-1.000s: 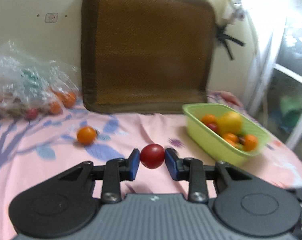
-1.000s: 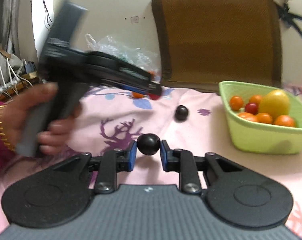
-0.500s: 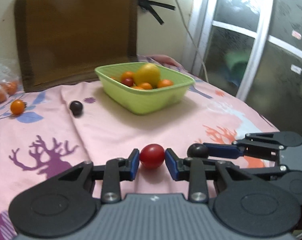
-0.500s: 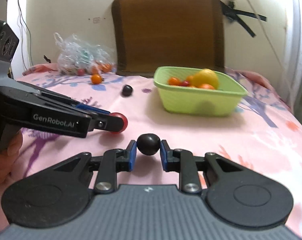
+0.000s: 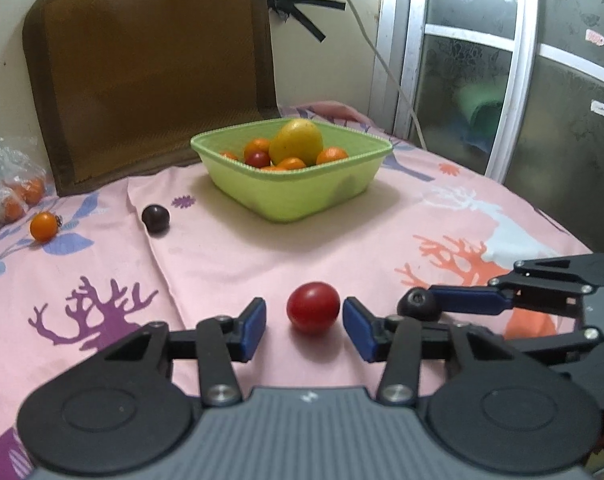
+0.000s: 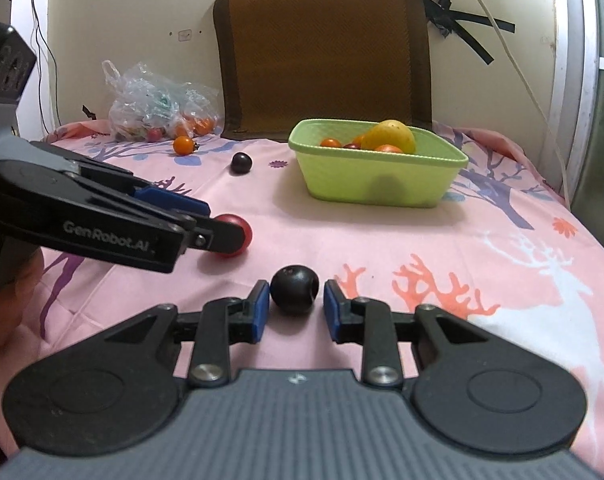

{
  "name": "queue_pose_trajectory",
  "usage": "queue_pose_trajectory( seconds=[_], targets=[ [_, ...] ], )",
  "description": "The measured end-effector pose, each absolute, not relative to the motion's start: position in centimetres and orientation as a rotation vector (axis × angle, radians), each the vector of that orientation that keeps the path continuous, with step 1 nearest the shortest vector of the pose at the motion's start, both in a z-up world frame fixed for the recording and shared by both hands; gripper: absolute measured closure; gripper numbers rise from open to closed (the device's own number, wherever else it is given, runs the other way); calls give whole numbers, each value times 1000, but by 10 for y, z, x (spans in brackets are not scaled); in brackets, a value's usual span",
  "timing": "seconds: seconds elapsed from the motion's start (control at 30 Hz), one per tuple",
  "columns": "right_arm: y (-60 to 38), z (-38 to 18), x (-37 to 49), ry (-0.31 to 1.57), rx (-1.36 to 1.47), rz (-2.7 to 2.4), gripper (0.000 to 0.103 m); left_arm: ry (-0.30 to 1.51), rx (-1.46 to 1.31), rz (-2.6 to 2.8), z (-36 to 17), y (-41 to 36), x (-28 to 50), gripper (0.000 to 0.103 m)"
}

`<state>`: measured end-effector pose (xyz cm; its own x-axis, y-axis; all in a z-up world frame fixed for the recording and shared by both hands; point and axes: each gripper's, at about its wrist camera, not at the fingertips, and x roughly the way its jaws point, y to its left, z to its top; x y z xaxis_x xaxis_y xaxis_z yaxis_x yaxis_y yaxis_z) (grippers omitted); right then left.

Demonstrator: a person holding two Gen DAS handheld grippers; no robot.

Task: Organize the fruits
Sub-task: 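Carry plum and red cherry tomato into the basket while both grippers open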

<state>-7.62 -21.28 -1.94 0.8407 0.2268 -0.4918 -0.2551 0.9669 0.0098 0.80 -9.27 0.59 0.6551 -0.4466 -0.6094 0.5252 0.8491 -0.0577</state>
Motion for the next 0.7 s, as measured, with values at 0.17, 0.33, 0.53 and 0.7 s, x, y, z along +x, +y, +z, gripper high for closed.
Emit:
queue_pose_trajectory(
  seconds=[0.17,0.33,0.53,0.7],
  targets=[
    [-216,-19,-77,508,-60,274,76,648,133,-584,9,-98,12,73],
    [-230,0,-65,414,-14,218,77,597,114,-608,43,-108,40,73],
    [-253,30,-21,292,-4,153,76,539,127,-574,68,-131,93,72],
    [-270,24,25,320,35,108,76,591,111,-510,58,-141,134,72]
  ],
)
